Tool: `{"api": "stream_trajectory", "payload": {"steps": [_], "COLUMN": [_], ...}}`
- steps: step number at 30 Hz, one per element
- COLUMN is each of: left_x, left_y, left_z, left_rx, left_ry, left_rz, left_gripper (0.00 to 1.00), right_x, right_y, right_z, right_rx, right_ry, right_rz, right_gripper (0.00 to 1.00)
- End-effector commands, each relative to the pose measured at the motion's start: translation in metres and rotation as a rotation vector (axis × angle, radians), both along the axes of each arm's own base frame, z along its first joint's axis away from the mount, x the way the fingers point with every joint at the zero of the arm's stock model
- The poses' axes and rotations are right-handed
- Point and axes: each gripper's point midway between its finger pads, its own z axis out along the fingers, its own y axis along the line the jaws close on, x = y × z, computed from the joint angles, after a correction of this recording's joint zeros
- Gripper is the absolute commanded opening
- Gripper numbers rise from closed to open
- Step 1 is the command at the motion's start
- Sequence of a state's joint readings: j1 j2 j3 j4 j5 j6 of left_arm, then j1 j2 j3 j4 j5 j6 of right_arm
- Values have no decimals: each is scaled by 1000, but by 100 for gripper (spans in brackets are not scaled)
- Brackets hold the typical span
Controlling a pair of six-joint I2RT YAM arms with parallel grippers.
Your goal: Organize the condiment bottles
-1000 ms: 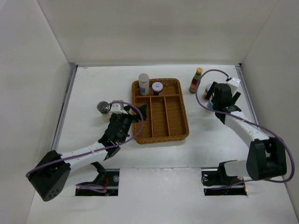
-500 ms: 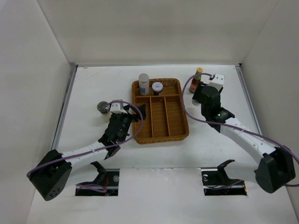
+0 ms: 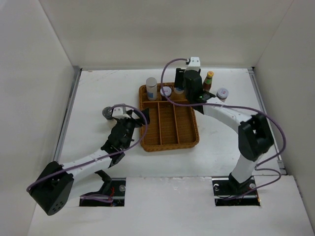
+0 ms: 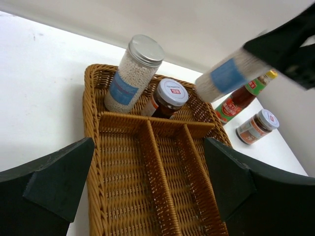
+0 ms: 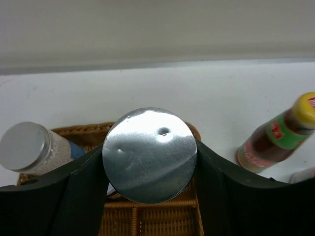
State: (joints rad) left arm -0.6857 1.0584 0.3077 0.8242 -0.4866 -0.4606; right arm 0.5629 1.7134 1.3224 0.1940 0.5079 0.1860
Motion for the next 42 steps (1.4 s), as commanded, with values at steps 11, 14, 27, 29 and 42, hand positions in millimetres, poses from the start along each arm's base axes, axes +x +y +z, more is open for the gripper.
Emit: {"api": "stream_trajectory", "payload": {"steps": [11, 14, 27, 29, 42], "left_x": [4, 2, -4, -9, 1], "left_y": [33, 55, 98, 106, 95], "left_z": [25, 27, -21, -28, -76], "left_rx": [10, 56, 305, 296, 292], "left_ry": [37, 86, 367, 376, 474], "left_rz": [148, 247, 378, 414, 373], "left_gripper": [98, 99, 100, 99, 85], "right_x": [28, 26, -13, -18, -21], "right_y": [19, 17, -18, -22, -33], "right_z": [-39, -45, 9, 11, 15], "right_rx": [-24, -22, 92, 114, 196], "right_ry": [13, 23, -45, -48, -55], "right_rz": [18, 9, -9, -3, 14], "right_gripper": [57, 76, 100, 100, 100]}}
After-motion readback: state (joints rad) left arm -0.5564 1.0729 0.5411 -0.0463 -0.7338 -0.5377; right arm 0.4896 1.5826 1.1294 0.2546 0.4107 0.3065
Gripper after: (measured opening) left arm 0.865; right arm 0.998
